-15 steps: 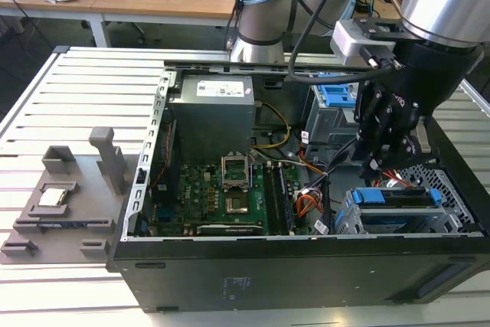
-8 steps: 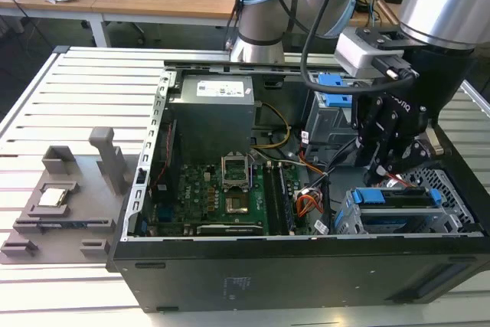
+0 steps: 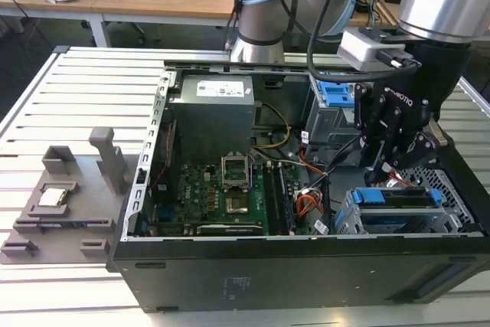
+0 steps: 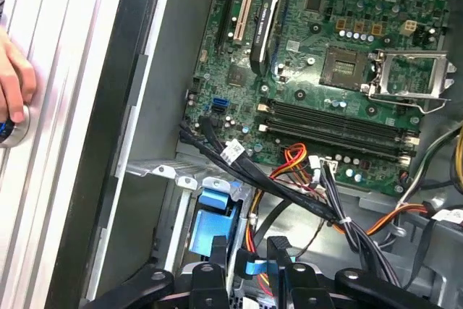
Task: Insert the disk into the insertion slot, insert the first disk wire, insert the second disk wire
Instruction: 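Insert the second disk wire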
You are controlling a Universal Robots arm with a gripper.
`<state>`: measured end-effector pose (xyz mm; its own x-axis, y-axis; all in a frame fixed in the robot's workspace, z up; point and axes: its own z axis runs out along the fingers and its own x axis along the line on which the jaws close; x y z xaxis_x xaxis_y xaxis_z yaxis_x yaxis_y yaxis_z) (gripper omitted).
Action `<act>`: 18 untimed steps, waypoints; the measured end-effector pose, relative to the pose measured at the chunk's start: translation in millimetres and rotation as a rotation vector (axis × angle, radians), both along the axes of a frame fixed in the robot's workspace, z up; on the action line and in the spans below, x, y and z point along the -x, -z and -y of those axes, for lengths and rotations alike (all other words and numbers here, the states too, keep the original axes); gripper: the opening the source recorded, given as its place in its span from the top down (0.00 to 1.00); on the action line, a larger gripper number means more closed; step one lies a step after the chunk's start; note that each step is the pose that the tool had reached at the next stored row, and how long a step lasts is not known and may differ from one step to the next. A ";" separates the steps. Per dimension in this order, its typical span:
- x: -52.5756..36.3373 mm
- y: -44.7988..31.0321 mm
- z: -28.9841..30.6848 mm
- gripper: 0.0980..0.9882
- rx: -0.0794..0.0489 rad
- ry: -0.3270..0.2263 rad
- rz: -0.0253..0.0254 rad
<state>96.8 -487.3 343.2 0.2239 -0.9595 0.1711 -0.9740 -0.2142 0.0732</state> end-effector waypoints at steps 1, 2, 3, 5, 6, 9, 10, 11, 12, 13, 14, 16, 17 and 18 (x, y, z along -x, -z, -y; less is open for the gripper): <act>-0.8 1.3 -0.1 0.70 0.011 -0.001 0.0000; -1.2 1.8 0.0 0.70 0.023 -0.002 0.0000; -1.3 1.8 0.0 0.70 0.024 -0.002 0.0000; -1.3 1.8 0.0 0.70 0.026 -0.002 0.0000; -1.3 1.9 0.0 0.72 0.027 -0.002 0.0000; -1.3 1.9 0.0 0.95 0.031 -0.002 0.0000; -1.3 1.9 0.0 0.95 0.032 -0.002 0.0000; -1.3 1.8 0.0 0.95 0.033 -0.002 0.0000; -1.3 1.9 0.0 0.95 0.034 -0.002 0.0000; -1.3 1.9 0.0 0.95 0.035 -0.002 0.0000; -1.3 1.9 0.0 0.95 0.035 -0.002 0.0000; -3.9 1.8 -0.2 0.95 0.035 -0.002 -0.0003; -6.8 1.8 -0.4 0.95 0.035 -0.002 -0.0011; -13.9 1.9 -1.3 0.95 0.035 -0.002 -0.0037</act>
